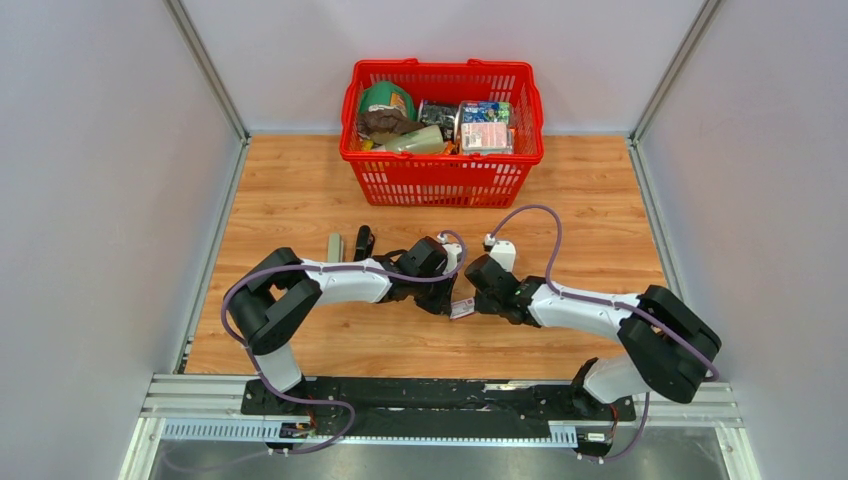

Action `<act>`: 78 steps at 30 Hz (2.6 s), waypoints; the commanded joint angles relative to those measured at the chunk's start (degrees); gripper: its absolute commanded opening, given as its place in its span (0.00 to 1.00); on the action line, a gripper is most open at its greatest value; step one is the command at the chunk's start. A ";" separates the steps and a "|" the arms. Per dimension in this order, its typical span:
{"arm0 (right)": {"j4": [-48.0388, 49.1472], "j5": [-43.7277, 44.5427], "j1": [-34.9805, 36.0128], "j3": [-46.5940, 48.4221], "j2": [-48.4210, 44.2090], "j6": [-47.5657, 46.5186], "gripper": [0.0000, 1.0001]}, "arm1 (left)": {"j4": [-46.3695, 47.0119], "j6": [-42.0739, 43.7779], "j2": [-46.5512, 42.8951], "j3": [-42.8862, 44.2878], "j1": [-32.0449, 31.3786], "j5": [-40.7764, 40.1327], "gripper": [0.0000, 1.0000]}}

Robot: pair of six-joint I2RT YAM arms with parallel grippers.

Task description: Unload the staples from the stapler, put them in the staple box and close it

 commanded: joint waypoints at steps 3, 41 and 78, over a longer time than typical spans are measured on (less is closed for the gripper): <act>-0.81 -4.26 2.18 0.60 -1.33 2.50 0.07 | 2.42 1.03 0.70 -0.15 -1.21 0.17 0.00; -8.99 3.57 0.61 -2.56 -12.42 1.45 0.32 | 0.84 3.23 -2.39 -2.88 -2.18 -0.62 0.00; 2.78 -9.18 -2.65 -4.15 -4.15 -0.75 0.00 | 0.75 3.85 0.52 0.02 -3.41 -0.62 0.00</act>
